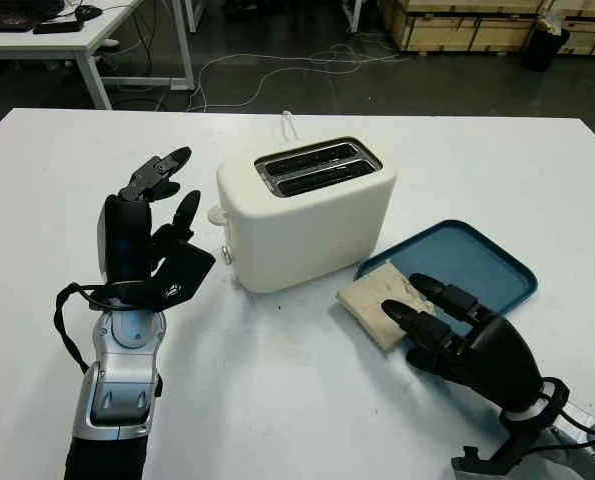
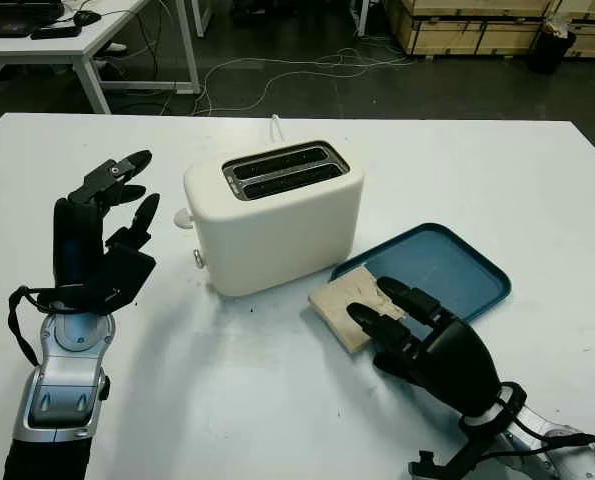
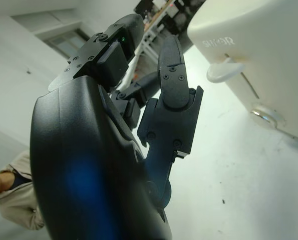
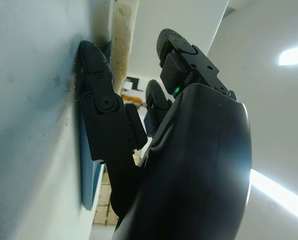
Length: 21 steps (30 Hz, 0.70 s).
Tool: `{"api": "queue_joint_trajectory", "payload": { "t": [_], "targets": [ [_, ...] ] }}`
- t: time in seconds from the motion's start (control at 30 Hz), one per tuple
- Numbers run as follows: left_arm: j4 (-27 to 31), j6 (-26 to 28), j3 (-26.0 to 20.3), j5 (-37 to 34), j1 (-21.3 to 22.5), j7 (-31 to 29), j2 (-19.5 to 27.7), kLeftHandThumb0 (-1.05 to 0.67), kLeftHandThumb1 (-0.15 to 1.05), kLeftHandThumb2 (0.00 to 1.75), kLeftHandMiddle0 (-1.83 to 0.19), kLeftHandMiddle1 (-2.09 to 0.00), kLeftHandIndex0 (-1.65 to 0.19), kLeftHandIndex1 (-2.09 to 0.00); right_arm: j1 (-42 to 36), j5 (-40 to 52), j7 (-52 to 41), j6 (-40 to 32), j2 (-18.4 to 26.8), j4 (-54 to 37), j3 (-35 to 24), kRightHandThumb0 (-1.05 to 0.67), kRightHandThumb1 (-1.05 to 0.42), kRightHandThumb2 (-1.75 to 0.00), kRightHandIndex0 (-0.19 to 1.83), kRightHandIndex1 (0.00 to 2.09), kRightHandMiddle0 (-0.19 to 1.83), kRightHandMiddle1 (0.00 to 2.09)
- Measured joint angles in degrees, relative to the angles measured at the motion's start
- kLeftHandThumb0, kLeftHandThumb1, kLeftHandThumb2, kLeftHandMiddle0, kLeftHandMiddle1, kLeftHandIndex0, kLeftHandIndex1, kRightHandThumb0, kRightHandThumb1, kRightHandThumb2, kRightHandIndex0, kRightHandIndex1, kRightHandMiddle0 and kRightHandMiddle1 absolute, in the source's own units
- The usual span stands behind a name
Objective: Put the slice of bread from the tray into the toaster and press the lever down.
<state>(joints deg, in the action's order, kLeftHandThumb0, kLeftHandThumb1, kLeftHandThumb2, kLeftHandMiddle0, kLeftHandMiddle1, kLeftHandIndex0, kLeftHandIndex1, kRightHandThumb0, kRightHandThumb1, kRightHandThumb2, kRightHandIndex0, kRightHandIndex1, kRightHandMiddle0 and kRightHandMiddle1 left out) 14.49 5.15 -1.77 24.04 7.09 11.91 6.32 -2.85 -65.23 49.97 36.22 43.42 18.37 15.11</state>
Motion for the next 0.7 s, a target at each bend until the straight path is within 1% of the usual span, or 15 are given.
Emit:
{"api": "queue_joint_trajectory", "payload": {
  "t": [0.03, 0.27, 0.37, 0.47, 0.6, 0.7],
  "targets": [
    [0.04, 0.0, -0.02, -0.01, 0.03, 0.12, 0.0, -0.36, 0.92, 0.43, -0.5, -0.81, -0.68, -0.12, -0.03, -0.01, -0.02, -0.3, 0.23, -0.38, 0.2, -0.31, -0.87, -0.02, 0.39, 0.0, 0.46, 0.0],
    [0.15, -0.02, -0.05, -0.03, 0.14, 0.31, 0.0, -0.36, 0.92, 0.42, -0.5, -0.81, -0.68, -0.11, -1.81, 1.08, -5.43, -2.93, 1.39, -6.44, 0.02, -0.37, -0.81, 0.0, 0.36, 0.0, 0.44, 0.0],
    [0.24, -0.02, -0.05, -0.22, 0.17, 0.3, -0.01, -0.36, 0.92, 0.42, -0.5, -0.81, -0.67, -0.11, -3.26, 1.88, -9.91, -4.95, 1.4, -9.86, -0.99, -0.39, -0.8, 0.0, 0.32, 0.0, 0.41, 0.0],
    [0.38, -0.02, -0.03, -0.25, 0.19, 0.3, -0.01, -0.35, 0.92, 0.41, -0.5, -0.81, -0.67, -0.11, -4.72, 3.06, -14.17, -7.38, 1.38, -13.71, -2.12, -0.48, -0.75, 0.0, 0.31, 0.0, 0.39, 0.0],
    [0.72, -0.01, 0.01, -0.22, 0.19, 0.3, -0.03, -0.35, 0.92, 0.41, -0.49, -0.8, -0.67, -0.1, -5.89, 3.66, -19.0, -10.78, 0.13, -17.96, -3.16, -0.57, -0.71, 0.0, 0.31, 0.0, 0.4, 0.01],
    [1.09, 0.19, 0.16, 0.15, 0.19, 0.3, -0.04, -0.34, 0.92, 0.41, -0.5, -0.79, -0.68, -0.1, -6.65, 3.74, -22.82, -13.07, -1.28, -20.41, -3.29, -0.59, -0.72, -0.01, 0.29, 0.0, 0.39, 0.0]
  ]
}}
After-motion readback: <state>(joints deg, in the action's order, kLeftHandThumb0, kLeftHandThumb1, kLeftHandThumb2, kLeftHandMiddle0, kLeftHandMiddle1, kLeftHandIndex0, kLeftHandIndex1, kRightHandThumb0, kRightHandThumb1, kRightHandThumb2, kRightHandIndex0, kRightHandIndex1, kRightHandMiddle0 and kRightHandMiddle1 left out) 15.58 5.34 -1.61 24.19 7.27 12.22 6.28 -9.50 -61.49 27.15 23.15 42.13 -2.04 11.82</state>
